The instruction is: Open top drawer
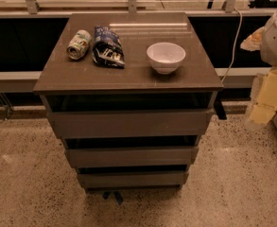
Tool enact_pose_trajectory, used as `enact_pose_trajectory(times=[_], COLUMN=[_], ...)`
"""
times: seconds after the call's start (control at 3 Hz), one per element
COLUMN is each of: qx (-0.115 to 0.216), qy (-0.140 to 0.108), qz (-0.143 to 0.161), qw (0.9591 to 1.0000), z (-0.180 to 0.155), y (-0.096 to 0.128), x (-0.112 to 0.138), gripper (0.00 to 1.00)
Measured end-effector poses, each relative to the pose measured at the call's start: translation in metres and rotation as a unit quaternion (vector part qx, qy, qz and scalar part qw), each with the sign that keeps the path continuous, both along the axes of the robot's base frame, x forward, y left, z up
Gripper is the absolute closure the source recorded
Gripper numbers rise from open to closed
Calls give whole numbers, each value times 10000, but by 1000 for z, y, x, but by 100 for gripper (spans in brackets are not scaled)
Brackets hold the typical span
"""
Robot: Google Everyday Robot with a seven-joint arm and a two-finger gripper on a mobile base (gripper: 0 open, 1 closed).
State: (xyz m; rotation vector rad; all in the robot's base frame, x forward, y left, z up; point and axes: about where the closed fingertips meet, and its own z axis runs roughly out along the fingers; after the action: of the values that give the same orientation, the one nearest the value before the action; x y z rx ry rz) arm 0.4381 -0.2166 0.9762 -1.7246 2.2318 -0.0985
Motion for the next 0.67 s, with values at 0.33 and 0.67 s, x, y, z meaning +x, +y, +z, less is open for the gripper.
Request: enact_pose_trajectory(times=[0.33,0.67], qx=[0,-43], qy=[0,-147], qz=[0,103], qw=[10000,9998], z=[0,-10], y=[0,10], x=[0,1], gripper=[0,0])
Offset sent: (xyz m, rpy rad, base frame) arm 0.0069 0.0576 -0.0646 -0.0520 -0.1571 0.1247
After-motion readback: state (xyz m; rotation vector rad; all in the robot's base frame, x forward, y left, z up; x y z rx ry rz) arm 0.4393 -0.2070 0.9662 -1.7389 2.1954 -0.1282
